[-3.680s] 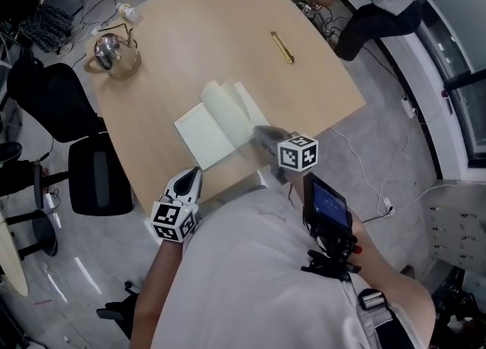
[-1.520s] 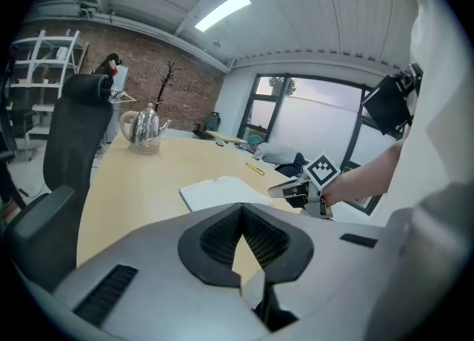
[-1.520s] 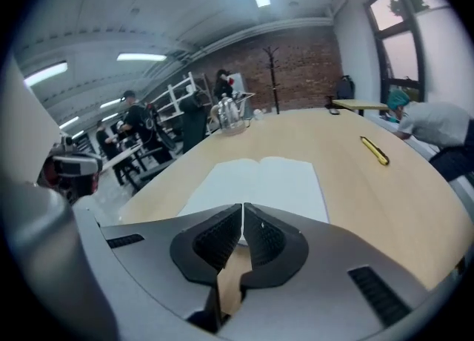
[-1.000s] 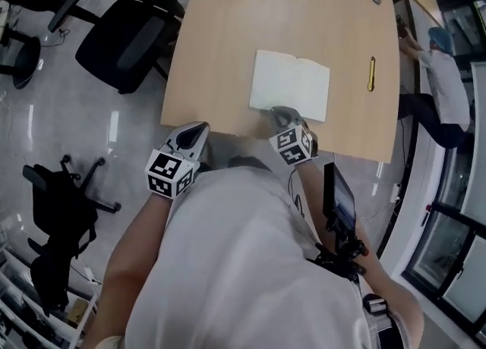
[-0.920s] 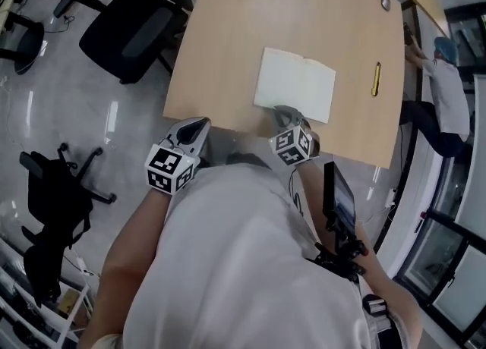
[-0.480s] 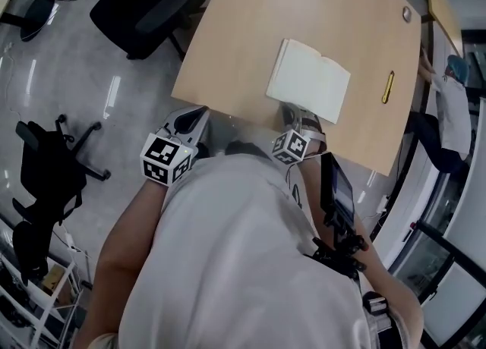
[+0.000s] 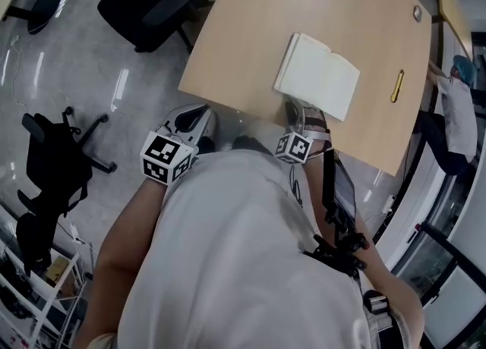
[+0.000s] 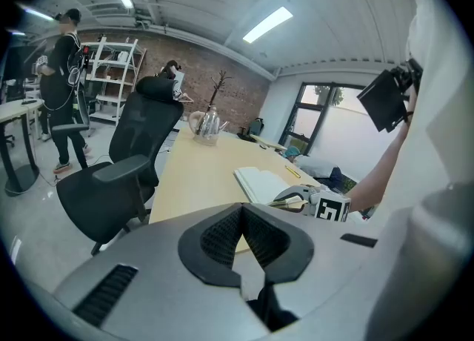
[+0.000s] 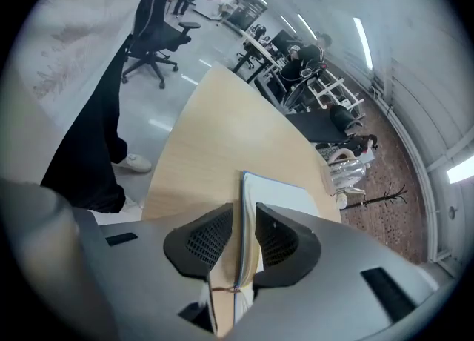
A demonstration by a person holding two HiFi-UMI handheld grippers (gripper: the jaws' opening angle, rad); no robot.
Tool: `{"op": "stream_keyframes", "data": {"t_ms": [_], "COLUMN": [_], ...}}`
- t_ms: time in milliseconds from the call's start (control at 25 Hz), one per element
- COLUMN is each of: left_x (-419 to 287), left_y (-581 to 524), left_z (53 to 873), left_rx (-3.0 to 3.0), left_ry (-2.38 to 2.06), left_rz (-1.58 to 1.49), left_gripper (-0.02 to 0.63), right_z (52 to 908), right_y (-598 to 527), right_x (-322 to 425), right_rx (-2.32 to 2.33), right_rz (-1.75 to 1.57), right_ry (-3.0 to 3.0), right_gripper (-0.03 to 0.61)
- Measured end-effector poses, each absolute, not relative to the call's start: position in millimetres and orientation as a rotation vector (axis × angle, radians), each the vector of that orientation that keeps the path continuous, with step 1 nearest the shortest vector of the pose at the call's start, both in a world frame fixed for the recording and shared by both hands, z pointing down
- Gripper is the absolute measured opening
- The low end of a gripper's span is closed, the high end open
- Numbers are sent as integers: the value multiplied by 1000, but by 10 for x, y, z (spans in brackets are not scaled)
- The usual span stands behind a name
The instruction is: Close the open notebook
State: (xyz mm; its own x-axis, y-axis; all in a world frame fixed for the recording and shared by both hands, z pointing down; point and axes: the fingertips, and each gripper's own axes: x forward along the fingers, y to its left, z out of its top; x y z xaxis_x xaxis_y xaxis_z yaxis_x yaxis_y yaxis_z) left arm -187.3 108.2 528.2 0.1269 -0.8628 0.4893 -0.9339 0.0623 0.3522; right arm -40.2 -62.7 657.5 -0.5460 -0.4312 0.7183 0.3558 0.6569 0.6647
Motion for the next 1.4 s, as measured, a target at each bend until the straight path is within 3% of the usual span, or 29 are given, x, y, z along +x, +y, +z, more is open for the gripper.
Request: {"op": "stream_keyframes", "data": {"t_ms": [480,760,880,1400], "left_x": [-1931,-1909,-1901,-1649], "left_y": [937,945,912,481], "left_z": [5159,5194,5207,5171], "left_rx": [1820,1804,1816,1994], "left_ry": [-1747,-1742,-1735,-1601], "left_rz": [194,209,213,269], "left_gripper": [5,5,5,5], "right_z": [6706,6725,6687,6267], "right_y": [-824,-860,-834,-926], "right_x": [-445,-557,-536,-394], "right_rx": [79,106,137,336], "right_rz": [-1053,-1082,-1033,-579], "right_ry": [-1816,-1811,-1860,-2197], "right_gripper": [110,89,49,35]}}
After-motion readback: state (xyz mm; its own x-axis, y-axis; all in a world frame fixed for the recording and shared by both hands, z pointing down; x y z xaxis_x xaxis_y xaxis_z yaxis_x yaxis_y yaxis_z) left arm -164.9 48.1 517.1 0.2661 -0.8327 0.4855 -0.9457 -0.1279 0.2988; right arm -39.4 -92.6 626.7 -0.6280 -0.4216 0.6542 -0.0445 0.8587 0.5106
